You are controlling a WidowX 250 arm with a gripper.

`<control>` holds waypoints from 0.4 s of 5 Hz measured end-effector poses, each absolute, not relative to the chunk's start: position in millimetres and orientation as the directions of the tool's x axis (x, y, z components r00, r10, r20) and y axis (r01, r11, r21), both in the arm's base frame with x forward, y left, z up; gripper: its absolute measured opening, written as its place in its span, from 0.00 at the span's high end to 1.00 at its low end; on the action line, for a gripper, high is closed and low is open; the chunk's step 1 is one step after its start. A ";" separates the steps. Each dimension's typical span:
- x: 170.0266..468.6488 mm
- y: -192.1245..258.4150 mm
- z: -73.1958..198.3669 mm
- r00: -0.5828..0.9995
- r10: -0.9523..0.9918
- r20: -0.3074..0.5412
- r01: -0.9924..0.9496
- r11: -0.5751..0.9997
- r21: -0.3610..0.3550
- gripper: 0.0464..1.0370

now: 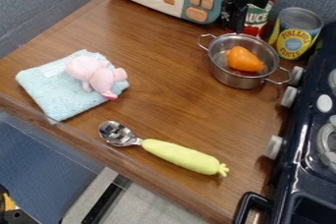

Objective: Pick up the pink toy and put it in the middle of the table

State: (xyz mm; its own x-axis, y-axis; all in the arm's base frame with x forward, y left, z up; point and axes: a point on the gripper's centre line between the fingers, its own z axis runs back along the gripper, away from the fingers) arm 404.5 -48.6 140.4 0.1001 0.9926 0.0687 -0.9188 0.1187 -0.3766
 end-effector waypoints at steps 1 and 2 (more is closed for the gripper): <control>403.6 -48.3 126.9 0.097 0.993 0.070 -0.932 0.115 -0.344 0.04; 396.1 -40.4 130.5 0.081 0.991 0.108 -0.929 0.114 -0.351 0.04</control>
State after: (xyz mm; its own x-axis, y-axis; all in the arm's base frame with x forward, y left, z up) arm 396.1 -40.4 130.5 0.0810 0.9908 0.1082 -0.9293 0.1143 -0.3512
